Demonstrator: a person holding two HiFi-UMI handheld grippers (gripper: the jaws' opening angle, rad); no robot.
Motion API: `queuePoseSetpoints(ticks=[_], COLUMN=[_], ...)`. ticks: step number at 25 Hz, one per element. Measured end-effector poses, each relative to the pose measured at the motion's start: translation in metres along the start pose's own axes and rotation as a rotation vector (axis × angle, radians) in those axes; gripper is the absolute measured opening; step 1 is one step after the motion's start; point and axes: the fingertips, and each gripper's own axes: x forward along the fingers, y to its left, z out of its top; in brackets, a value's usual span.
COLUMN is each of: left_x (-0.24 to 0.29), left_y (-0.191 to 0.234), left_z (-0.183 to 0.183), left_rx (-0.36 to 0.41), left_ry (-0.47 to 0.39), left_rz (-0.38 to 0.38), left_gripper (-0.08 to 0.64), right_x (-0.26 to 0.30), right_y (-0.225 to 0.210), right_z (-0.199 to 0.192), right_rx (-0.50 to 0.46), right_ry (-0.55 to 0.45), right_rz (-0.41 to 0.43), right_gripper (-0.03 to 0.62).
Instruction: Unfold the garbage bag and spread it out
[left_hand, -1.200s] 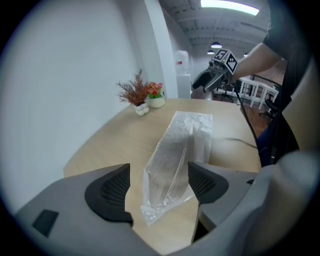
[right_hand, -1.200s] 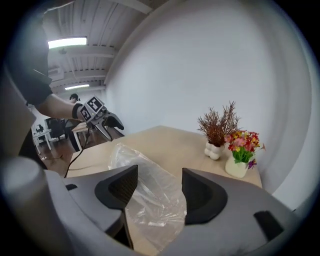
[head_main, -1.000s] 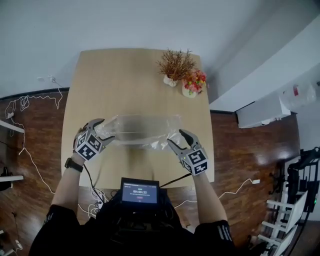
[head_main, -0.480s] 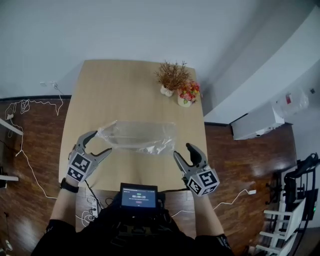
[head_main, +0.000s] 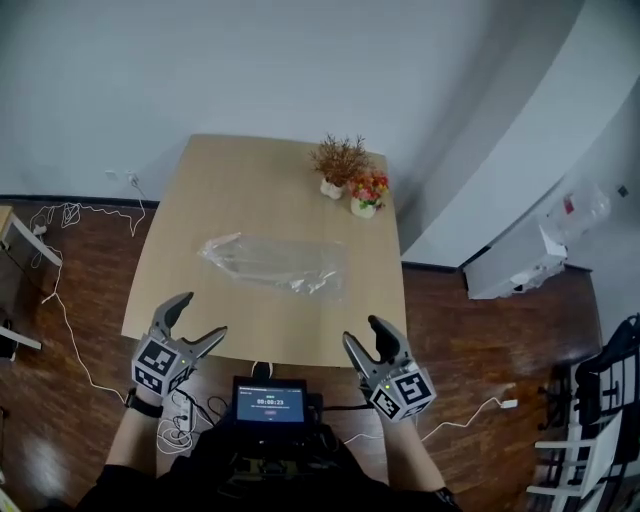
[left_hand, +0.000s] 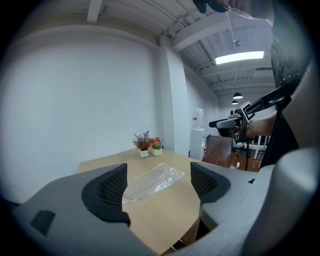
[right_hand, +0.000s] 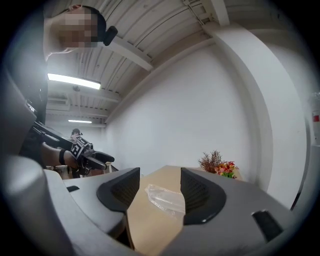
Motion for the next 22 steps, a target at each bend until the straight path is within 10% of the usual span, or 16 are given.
queuePoseSetpoints(ticks=[22], left_x=[-0.093], left_y=[-0.100], left_z=[-0.015], left_rx=[-0.041], left_ry=[-0.088], left_rz=[-0.018], left_gripper=[0.402], right_x=[-0.083], right_y=[0.094], right_z=[-0.006], right_rx=[0.008], right_ry=[-0.041], right_rz=[0.011], right_gripper=[0.275])
